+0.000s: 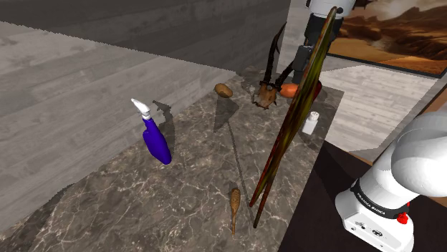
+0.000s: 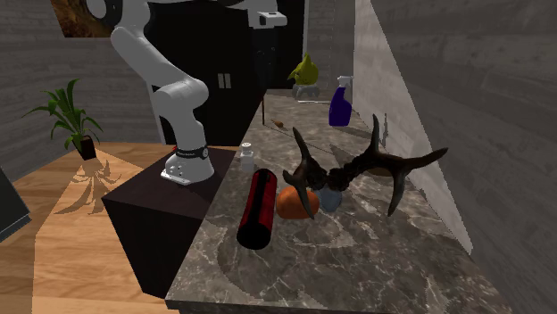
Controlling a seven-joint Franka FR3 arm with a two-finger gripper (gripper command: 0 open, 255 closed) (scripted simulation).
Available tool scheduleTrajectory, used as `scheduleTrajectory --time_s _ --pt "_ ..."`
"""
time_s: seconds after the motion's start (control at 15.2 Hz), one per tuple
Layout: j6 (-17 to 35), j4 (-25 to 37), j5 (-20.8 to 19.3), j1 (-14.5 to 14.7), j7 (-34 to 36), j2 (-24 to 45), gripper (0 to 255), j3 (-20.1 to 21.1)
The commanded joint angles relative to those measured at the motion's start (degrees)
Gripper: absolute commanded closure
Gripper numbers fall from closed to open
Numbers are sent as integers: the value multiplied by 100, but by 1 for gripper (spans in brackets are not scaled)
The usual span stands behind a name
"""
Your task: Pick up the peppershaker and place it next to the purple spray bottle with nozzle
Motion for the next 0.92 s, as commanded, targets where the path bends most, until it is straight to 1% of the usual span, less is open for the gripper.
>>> scheduleTrajectory --time_s 0.0,0.46,0.86 --pt "0 0 0 0 0 0 0 0" --pt "664 -717 -432 -272 -409 500 0 -337" --pt "1334 -1164 -872 -568 -715 1164 0 -638"
